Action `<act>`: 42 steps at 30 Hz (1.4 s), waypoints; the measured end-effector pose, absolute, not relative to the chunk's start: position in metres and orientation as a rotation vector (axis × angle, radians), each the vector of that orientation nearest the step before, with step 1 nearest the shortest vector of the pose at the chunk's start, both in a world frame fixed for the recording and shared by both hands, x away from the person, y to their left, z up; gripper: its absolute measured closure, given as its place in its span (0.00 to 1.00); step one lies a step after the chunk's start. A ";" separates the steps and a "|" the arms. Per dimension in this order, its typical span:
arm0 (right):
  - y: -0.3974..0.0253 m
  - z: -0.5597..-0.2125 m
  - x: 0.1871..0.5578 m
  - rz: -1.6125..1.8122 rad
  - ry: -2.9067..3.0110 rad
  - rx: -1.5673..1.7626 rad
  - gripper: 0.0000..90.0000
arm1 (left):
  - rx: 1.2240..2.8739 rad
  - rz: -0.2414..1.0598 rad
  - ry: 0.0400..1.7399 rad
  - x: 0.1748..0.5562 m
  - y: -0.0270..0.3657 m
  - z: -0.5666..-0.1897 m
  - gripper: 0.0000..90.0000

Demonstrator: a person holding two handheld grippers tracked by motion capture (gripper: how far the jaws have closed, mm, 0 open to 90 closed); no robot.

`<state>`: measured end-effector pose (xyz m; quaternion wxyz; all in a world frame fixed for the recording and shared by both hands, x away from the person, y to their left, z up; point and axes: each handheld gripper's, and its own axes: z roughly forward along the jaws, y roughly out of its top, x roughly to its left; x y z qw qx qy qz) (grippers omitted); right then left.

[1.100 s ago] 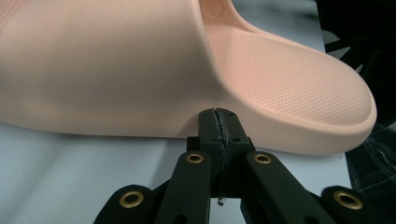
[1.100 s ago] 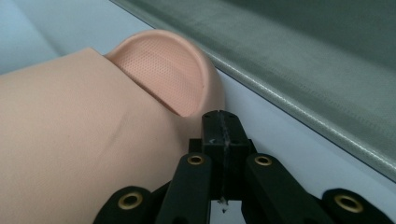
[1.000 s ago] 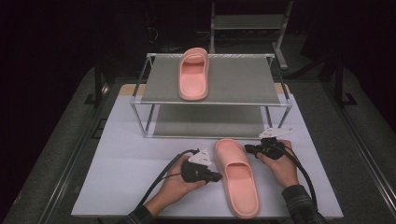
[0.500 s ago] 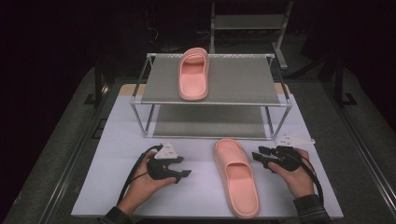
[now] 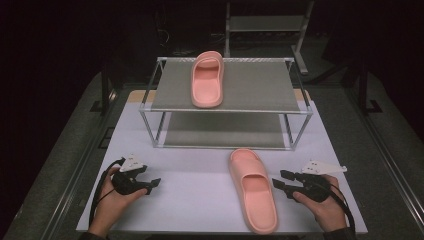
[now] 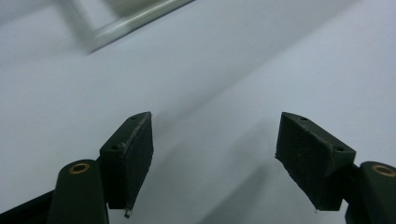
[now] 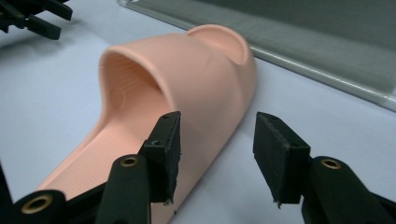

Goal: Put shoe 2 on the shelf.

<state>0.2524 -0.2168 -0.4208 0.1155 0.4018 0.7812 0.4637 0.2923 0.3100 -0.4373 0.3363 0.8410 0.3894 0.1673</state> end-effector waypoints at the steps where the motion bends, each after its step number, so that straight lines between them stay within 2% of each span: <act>1: -0.216 -0.421 0.252 1.357 2.292 1.175 0.57 | 2.192 0.436 1.029 0.292 0.314 -0.439 0.30; 7: -0.205 -0.422 0.253 1.364 2.317 1.142 0.59 | 2.159 0.453 1.074 0.295 0.329 -0.445 0.29; 13: -0.195 -0.424 0.257 1.340 2.348 1.120 0.64 | 2.136 0.488 1.096 0.295 0.330 -0.449 0.17; 17: -0.190 -0.427 0.261 1.314 2.367 1.113 0.66 | 2.138 0.490 1.095 0.295 0.330 -0.450 0.17; 21: -0.187 -0.429 0.263 1.272 2.374 1.105 0.76 | 2.132 0.490 1.097 0.295 0.330 -0.450 0.17; 26: -0.189 -0.427 0.265 1.260 2.360 1.109 0.83 | 2.134 0.490 1.096 0.295 0.330 -0.450 0.17; 37: -0.203 -0.423 0.272 1.286 2.308 1.122 0.94 | 2.135 0.490 1.096 0.295 0.330 -0.450 0.17; 42: -0.212 -0.415 0.273 1.366 2.282 1.130 0.94 | 2.134 0.489 1.097 0.295 0.330 -0.450 0.17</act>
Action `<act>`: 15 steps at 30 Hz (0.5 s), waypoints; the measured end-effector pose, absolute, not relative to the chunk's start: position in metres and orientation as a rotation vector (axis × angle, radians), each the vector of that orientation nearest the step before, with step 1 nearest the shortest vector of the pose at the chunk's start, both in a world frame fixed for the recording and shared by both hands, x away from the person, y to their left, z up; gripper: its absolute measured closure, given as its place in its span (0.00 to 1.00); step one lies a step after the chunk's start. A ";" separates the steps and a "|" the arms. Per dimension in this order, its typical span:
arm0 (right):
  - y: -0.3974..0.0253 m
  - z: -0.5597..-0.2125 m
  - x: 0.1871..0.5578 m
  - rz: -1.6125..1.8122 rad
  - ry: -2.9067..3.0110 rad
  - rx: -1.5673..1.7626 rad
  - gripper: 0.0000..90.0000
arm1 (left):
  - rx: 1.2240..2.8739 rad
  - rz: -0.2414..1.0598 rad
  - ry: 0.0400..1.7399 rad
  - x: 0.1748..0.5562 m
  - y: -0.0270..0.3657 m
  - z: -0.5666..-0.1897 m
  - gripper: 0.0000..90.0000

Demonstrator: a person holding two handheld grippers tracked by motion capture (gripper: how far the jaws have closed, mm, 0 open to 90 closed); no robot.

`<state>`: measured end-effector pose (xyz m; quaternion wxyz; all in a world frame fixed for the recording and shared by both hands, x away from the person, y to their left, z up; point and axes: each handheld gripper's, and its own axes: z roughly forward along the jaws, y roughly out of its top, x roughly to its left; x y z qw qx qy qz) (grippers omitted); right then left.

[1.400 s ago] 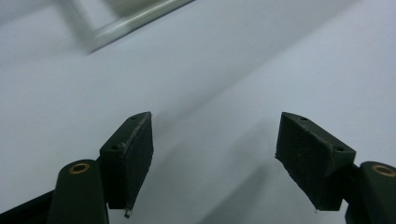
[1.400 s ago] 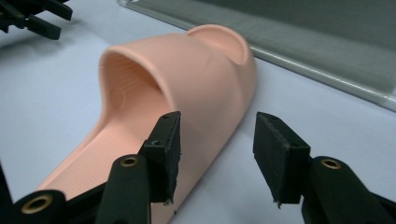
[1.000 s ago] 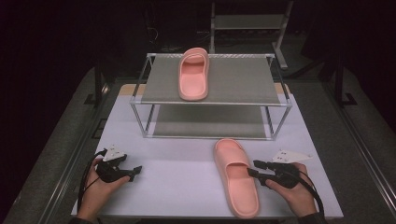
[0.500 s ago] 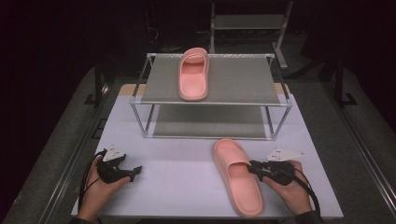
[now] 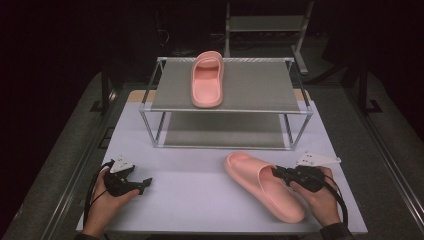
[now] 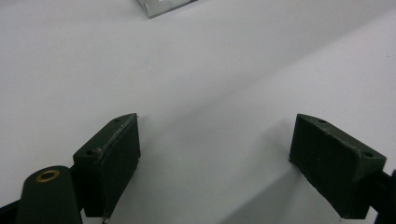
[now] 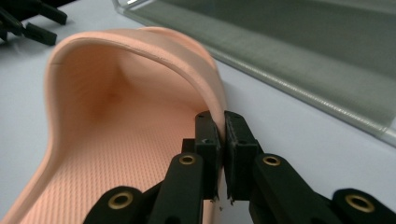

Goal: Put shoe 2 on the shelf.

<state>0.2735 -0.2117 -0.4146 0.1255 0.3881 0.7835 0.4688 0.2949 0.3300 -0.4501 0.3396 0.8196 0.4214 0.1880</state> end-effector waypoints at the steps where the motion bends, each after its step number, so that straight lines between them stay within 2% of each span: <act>1: -0.213 -0.413 0.274 1.380 2.277 1.127 0.94 | 2.134 0.489 1.097 0.295 0.330 -0.450 0.17; 15: -0.229 -0.357 0.276 1.530 2.204 1.040 0.95 | 2.134 0.485 1.100 0.295 0.330 -0.450 0.17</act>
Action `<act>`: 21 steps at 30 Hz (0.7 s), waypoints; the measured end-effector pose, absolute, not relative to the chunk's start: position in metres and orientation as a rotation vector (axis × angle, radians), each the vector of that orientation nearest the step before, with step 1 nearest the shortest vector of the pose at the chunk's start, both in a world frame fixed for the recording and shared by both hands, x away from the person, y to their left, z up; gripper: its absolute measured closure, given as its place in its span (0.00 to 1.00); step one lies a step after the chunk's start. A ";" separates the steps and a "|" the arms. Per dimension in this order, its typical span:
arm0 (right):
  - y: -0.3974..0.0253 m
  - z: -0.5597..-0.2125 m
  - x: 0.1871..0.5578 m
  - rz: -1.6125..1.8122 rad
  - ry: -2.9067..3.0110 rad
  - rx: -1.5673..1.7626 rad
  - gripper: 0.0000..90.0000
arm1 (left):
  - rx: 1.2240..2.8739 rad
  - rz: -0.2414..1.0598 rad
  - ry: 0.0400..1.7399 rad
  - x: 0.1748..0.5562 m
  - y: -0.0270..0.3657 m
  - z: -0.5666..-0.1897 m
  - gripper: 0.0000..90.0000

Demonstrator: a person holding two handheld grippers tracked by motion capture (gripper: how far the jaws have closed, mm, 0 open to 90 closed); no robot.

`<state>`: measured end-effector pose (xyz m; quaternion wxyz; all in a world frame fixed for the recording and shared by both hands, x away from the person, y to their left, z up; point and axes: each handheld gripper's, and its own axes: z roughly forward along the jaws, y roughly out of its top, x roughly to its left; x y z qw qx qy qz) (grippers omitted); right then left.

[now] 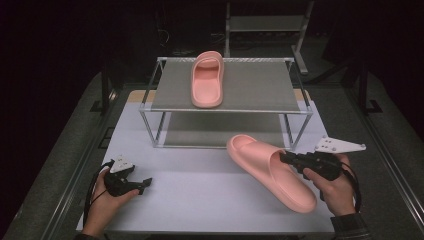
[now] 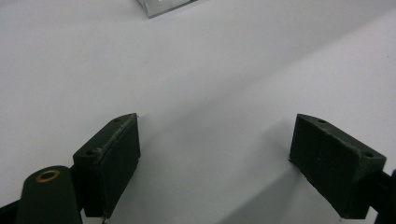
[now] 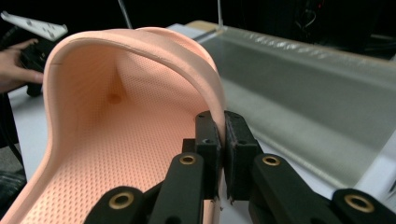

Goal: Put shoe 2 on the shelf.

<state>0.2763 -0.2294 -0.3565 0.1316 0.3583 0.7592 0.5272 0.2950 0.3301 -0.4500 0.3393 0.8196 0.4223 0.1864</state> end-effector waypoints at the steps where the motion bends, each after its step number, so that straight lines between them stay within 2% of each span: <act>1: -0.230 -0.352 0.277 1.539 2.198 1.034 0.95 | 2.134 0.485 1.100 0.295 0.330 -0.450 0.17; 12: -0.244 -0.297 0.286 1.596 2.136 0.968 0.95 | 2.134 0.485 1.101 0.295 0.330 -0.450 0.17; 21: -0.253 -0.266 0.315 1.591 2.074 0.976 0.95 | 2.134 0.483 1.101 0.295 0.330 -0.450 0.17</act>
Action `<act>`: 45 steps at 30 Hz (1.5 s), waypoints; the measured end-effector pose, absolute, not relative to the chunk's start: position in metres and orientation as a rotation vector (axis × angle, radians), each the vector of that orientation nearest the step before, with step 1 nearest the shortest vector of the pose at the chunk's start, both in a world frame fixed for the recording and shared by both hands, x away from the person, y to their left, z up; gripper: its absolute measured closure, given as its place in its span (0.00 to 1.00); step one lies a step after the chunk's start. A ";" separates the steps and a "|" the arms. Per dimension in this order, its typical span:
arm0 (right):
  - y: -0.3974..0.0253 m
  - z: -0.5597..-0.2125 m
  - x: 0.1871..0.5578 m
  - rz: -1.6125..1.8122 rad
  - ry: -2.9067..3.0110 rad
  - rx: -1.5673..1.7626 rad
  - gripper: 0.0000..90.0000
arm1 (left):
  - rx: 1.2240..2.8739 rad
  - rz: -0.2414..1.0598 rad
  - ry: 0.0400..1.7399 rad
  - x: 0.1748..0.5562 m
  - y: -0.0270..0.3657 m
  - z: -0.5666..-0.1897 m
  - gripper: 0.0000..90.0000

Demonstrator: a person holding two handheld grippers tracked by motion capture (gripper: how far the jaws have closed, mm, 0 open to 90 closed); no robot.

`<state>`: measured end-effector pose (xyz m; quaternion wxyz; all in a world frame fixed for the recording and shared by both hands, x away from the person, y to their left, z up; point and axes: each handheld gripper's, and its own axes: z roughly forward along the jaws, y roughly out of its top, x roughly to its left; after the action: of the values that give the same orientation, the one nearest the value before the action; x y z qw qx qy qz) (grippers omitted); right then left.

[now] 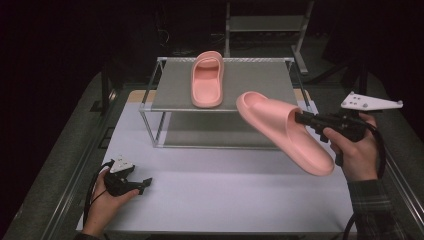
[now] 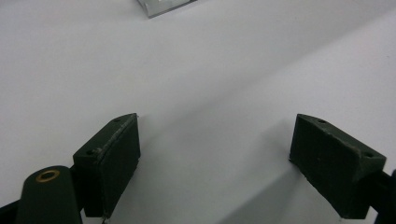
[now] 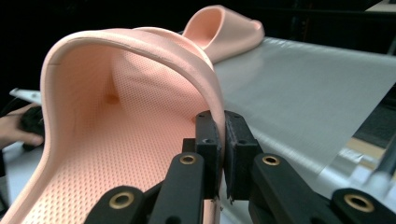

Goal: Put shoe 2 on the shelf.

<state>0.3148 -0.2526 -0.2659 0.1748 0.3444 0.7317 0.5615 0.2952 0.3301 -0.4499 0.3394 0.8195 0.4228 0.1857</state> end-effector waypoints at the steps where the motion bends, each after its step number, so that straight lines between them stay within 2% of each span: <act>1: -0.253 -0.263 0.319 1.584 2.068 0.980 0.95 | 2.134 0.484 1.101 0.295 0.330 -0.450 0.17; 15: -0.239 -0.237 0.398 1.436 2.008 1.014 0.95 | 2.134 0.484 1.100 0.295 0.330 -0.450 0.17; 29: -0.214 -0.238 0.485 1.310 1.990 1.117 0.95 | 2.133 0.488 1.098 0.295 0.330 -0.450 0.17; 35: -0.204 -0.244 0.507 1.245 2.005 1.140 0.95 | 2.129 0.490 1.098 0.295 0.330 -0.450 0.17; 45: -0.185 -0.255 0.523 1.181 2.015 1.149 0.94 | 2.131 0.488 1.098 0.295 0.330 -0.450 0.17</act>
<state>0.5225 -0.1855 -0.2548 0.2662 0.4254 0.7464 0.4372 0.2952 0.3299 -0.4503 0.3405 0.8190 0.4219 0.1877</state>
